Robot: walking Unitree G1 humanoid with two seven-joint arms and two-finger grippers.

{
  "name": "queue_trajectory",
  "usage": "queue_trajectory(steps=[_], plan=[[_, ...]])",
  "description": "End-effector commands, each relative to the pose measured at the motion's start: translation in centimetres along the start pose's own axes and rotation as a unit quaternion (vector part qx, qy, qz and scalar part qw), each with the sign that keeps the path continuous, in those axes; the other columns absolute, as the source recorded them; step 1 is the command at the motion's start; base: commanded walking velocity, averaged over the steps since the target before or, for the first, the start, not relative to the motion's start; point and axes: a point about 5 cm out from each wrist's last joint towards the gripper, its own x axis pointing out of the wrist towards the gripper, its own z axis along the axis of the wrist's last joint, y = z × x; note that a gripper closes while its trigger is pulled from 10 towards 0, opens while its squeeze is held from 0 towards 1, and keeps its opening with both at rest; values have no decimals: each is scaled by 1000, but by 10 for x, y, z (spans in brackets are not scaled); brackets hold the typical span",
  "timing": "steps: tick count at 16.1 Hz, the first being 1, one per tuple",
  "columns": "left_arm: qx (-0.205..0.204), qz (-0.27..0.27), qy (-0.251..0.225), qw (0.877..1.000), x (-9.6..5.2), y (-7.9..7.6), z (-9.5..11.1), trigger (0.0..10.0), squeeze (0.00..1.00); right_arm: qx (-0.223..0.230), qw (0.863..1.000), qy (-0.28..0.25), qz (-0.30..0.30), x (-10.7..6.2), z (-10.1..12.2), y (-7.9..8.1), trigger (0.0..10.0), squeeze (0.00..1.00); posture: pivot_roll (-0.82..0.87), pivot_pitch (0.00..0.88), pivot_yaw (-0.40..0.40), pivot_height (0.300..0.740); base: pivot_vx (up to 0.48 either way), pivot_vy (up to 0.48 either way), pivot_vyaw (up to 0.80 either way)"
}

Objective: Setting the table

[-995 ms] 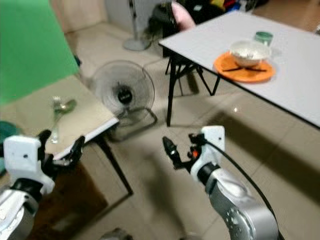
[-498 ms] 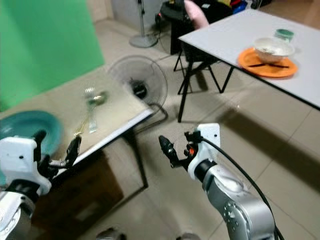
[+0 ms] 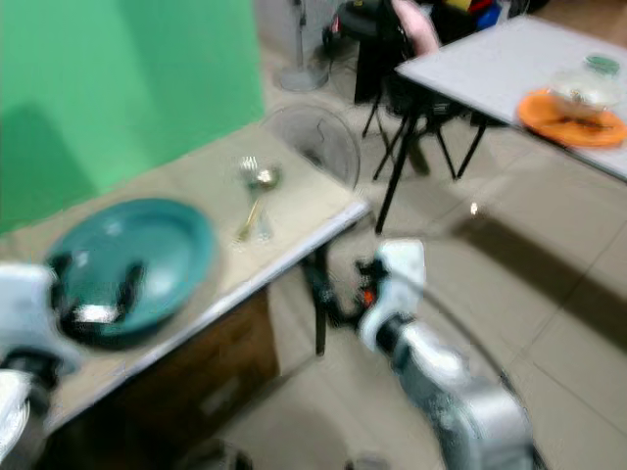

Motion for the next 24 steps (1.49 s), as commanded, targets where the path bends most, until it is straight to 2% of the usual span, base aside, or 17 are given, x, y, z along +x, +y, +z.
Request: queue_trajectory(steps=[1, 3, 4, 5, 6, 7, 9, 10, 11, 12, 13, 16, 18, 19, 20, 22, 24], plan=[[-13, 14, 6, 1000, -1, 4, -1, 10000, 816, -8, 1000, -4, 3, -1, 4, -2, 10000, 0, -13, 64, 37, 740, 0, 0, 0], [-22, 38, 19, 999, -1, 15, -5, 10000, 847, -11, 1000, -5, 8, 1, 6, -2, 10000, 0, -11, 63, 36, 740, 0, 0, 0], [-35, 43, 22, 998, -2, 21, -7, 10000, 1000, -13, 1000, -6, 10, 3, 8, -3, 10000, 0, -12, 62, 35, 740, 0, 0, 0], [-63, 58, 35, 996, -1, 31, -12, 10000, 1000, -17, 1000, -8, 15, 4, 10, -2, 10000, 0, -14, 63, 35, 740, 0, 0, 0], [-67, 61, 40, 995, -1, 34, -14, 10000, 1000, -18, 1000, -8, 16, 5, 10, -2, 10000, 0, -14, 63, 34, 740, 0, 0, 0], [-102, 53, 44, 992, 2, 37, -17, 10000, 1000, -24, 999, -8, 26, 6, 11, -1, 10000, 0, -13, 63, 33, 740, 0, 0, 0], [-141, 42, 70, 987, 8, 42, -26, 10000, 1000, -46, 997, -5, 59, 8, 14, 3, 10000, 0, -9, 68, 30, 740, 0, 0, 0], [-178, 31, 102, 978, 13, 48, -39, 10000, 180, -67, 993, -1, 95, 9, 18, 5, 10000, 0, -10, 69, 31, 740, 0, 0, 0], [-189, 26, 106, 976, 14, 49, -41, 10000, 0, -69, 992, 0, 103, 9, 19, 6, 10000, 0, -12, 73, 32, 740, 0, 0, 0], [-222, 11, 105, 969, 17, 49, -42, 10000, 0, -69, 991, 1, 115, 9, 21, 6, 10000, 0, -12, 75, 29, 740, 0, 0, 0], [-269, -5, 112, 957, 22, 49, -44, 10000, 0, -71, 989, 4, 129, 8, 23, 7, 10000, 0, -14, 77, 32, 740, 0, 0, 0], [-280, 6, 154, 948, 27, 51, -53, 10000, 0, -72, 988, 5, 138, 7, 23, 8, 10000, 0, -18, 83, 36, 740, 0, 0, 0], [-304, -9, 147, 941, 31, 48, -50, 10000, 0, -69, 987, 5, 144, 6, 23, 8, 10000, 0, -15, 85, 35, 740, 0, 0, 0], [-363, -40, 150, 919, 36, 40, -49, 10000, 0, -74, 985, 11, 159, 5, 21, 10, 10000, 0, -16, 88, 38, 740, 0, 0, 0], [-400, -52, 160, 901, 40, 37, -50, 10000, 0, -82, 981, 17, 176, 4, 20, 12, 10000, 0, -19, 88, 40, 740, 0, 0, 0], [-411, -52, 163, 896, 41, 37, -50, 9686, 0, -86, 978, 21, 191, 2, 19, 13, 10000, 0, -21, 89, 40, 740, 0, 0, 0], [-431, -56, 149, 888, 45, 38, -46, 0, 0, -88, 972, 26, 217, -3, 19, 16, 10000, 0, -23, 91, 45, 740, 0, 0, 0]])
